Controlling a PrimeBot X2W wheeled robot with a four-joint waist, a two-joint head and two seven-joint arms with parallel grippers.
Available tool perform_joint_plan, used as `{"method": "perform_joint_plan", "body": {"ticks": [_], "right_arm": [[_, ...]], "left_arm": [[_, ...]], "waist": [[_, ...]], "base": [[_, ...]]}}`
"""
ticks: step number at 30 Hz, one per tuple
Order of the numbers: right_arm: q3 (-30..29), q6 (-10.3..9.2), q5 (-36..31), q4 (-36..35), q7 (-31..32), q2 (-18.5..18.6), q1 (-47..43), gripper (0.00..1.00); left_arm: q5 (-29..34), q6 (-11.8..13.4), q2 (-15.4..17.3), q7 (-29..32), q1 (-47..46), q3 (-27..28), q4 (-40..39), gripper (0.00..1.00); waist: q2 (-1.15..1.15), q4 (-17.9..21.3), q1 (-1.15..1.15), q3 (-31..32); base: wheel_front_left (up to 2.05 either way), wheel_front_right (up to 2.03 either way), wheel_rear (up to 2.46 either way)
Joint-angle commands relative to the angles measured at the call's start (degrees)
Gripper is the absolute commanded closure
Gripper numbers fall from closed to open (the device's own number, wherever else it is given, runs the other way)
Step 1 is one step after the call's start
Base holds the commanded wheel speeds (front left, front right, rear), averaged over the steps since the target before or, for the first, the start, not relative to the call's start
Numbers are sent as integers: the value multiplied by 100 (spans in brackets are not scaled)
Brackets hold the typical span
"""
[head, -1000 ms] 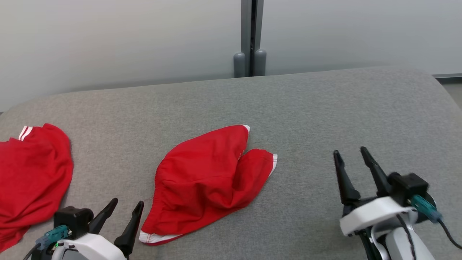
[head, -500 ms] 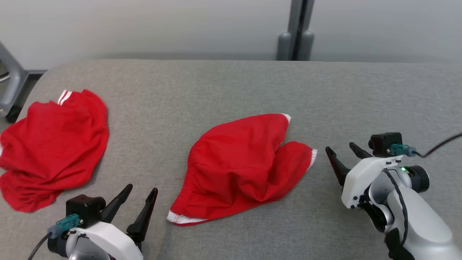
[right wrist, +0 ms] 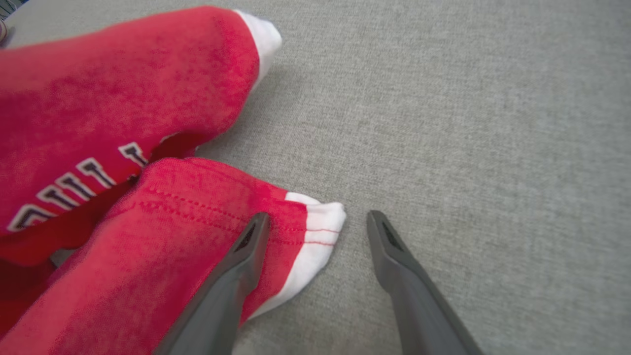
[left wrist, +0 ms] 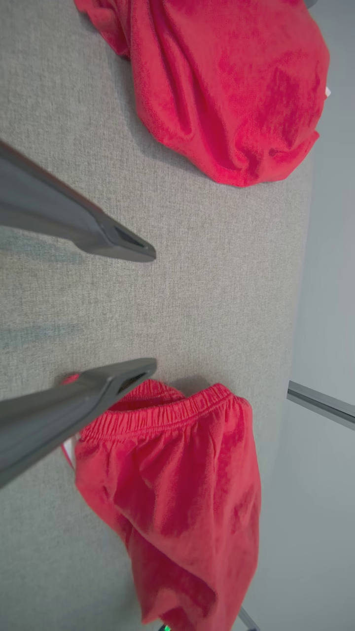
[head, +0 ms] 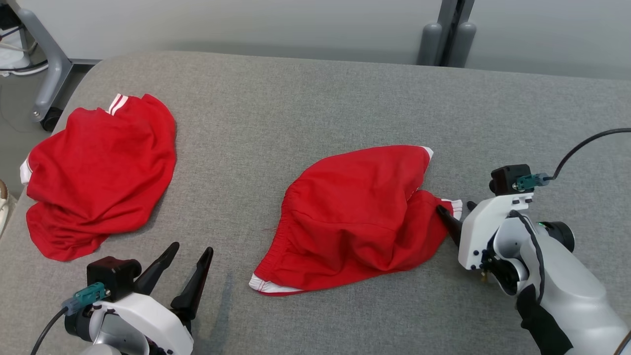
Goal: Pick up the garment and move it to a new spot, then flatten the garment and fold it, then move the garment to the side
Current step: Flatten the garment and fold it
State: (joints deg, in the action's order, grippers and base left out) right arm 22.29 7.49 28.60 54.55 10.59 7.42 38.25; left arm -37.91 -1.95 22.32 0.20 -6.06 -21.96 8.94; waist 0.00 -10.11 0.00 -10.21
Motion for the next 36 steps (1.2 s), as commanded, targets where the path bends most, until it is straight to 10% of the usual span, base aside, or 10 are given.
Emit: {"method": "perform_joint_plan", "body": {"ticks": [1,3,5,6,20,36], "right_arm": [[-3,1,62,178,72,-27,68,0],[23,1,139,274,10,-92,98,13],[72,1,186,337,-88,-117,126,94],[90,1,232,347,-141,-131,122,100],[1,1,819,48,-744,41,-264,100],[-784,1,1004,-2387,756,414,-2404,100]], "left_arm": [[-13,-22,5,-25,-92,9,33,0],[-22,-33,7,-41,-125,4,59,0],[-24,-35,10,-57,-135,2,84,0],[-29,-30,13,-62,-131,2,97,0],[-19,131,34,-55,120,-48,58,0],[-66,305,59,-18,405,-108,-54,0]], "waist": [[0,-32,0,-28],[0,-48,0,-43],[0,-48,0,-42],[0,-41,0,-35],[0,537,0,408],[0,1278,0,726]], "base": [[0,0,0],[0,0,0],[0,0,0],[0,0,0],[0,0,0],[0,0,0]]}}
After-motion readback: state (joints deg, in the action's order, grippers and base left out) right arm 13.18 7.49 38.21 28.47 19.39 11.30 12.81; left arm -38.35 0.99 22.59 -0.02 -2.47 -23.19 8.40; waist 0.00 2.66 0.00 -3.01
